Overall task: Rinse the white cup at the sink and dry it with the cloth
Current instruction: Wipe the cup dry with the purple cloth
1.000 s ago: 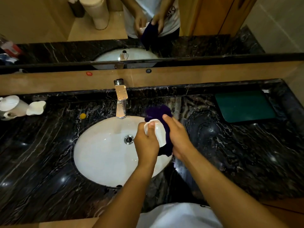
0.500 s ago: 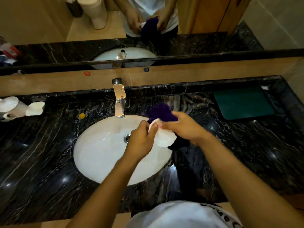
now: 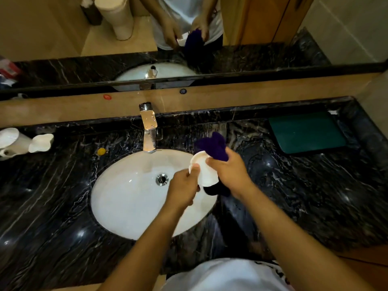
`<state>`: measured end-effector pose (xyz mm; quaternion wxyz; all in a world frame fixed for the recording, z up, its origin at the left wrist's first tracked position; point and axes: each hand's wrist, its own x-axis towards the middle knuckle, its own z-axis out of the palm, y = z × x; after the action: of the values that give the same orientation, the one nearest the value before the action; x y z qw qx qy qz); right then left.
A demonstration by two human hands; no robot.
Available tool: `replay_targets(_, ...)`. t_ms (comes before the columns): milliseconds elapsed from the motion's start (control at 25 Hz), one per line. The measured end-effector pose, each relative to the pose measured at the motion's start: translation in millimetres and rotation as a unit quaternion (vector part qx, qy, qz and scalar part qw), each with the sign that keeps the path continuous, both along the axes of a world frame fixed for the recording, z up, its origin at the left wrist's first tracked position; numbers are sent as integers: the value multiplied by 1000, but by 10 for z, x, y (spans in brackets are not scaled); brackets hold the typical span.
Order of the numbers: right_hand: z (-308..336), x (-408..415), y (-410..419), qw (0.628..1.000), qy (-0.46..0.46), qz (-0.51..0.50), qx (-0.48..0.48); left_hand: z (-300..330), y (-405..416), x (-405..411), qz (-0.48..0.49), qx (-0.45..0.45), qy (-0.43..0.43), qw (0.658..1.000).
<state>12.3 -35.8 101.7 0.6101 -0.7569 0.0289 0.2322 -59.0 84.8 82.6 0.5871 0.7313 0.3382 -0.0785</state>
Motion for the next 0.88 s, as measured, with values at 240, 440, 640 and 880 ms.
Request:
replay_targets(240,165,41,96,997,56,5,49,60,-228,97,148,-117,-51,981)
replay_targets(440,87,-181,189,993,-4,-116,32,54,-318,38,174,-67,0,982)
replay_targets(640,311,170,-92,996,5,85,15,109,62,55,-64,156,-36,985)
replay_targets(880,143,-243,305,991,-63,-114,15,69,-438,122,257,-240,19,936)
